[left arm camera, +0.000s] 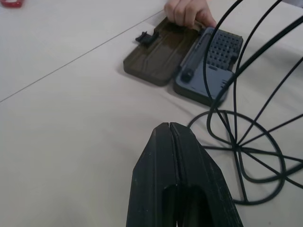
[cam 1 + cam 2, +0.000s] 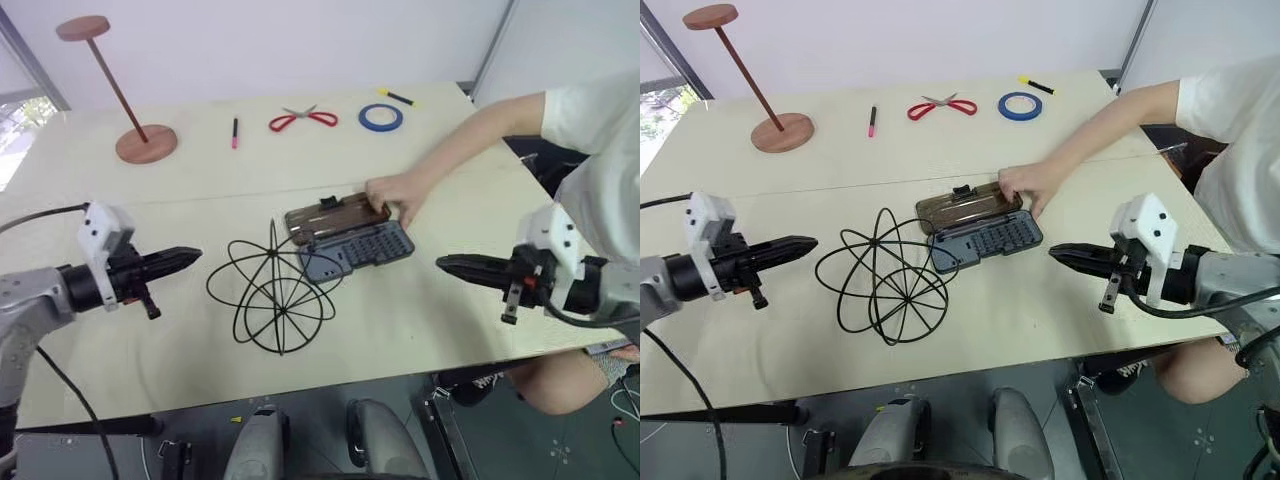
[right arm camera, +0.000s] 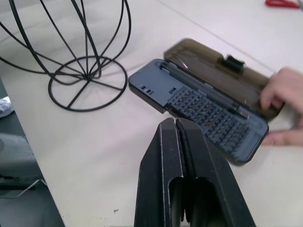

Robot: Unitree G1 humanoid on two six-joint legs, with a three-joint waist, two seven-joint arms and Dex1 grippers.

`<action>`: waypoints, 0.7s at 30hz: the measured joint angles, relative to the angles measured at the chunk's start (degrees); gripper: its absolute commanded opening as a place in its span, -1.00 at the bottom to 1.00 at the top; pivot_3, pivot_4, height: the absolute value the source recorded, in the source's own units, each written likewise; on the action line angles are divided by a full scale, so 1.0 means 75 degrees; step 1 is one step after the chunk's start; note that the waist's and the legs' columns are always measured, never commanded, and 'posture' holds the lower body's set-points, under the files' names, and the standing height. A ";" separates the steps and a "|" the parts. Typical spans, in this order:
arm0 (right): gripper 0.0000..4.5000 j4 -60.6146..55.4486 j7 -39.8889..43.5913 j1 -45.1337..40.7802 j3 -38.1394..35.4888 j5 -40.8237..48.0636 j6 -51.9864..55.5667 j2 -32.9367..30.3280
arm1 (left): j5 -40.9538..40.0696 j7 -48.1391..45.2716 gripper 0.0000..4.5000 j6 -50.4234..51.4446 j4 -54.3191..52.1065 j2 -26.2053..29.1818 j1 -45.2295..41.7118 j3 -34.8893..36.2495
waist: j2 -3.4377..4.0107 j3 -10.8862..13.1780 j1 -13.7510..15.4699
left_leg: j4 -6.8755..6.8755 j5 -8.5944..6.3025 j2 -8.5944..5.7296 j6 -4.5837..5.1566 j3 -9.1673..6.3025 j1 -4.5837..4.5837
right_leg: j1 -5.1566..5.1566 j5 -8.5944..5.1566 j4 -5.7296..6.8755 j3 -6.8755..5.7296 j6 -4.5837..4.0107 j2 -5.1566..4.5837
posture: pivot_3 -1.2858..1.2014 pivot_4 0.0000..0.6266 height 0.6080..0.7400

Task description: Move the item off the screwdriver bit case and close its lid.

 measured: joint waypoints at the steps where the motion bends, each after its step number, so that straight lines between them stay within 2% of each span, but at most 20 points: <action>1: -0.99 0.0002 0.0002 -0.0001 0.0005 0.0002 0.0005 0.0000 | -0.0025 -0.0008 -1.00 0.0010 -0.0014 0.0000 0.0012 0.0005 | 0.0000 0.0000 0.0000 | 0.0000 0.0000 0.0000 0.0000 0.0000 0.0000 | 0.0000 0.0000 0.0000 0.0000 0.0000 0.0000 | 0.03 -0.52 1.00; 5: -0.99 0.0025 0.0001 -0.0207 0.0221 0.0022 0.0017 0.0001 | -0.0189 0.0001 -1.00 0.0027 -0.0449 -0.0039 0.0497 0.0140 | -0.0003 0.0008 0.0002 | -0.0001 0.0000 0.0003 0.0000 0.0002 -0.0007 | -0.0002 0.0003 -0.0007 0.0000 -0.0005 -0.0004 | 0.03 -0.52 1.00; 21: -0.99 0.0175 -0.0042 -0.0448 0.0543 0.0028 0.0023 0.0001 | -0.0476 0.0518 -1.00 0.0048 -0.0675 -0.0125 0.0486 0.0078 | -0.0005 0.0016 0.0009 | -0.0002 -0.0001 0.0002 0.0000 0.0002 -0.0009 | -0.0003 0.0003 -0.0011 -0.0001 -0.0004 -0.0002 | 0.03 -0.52 1.00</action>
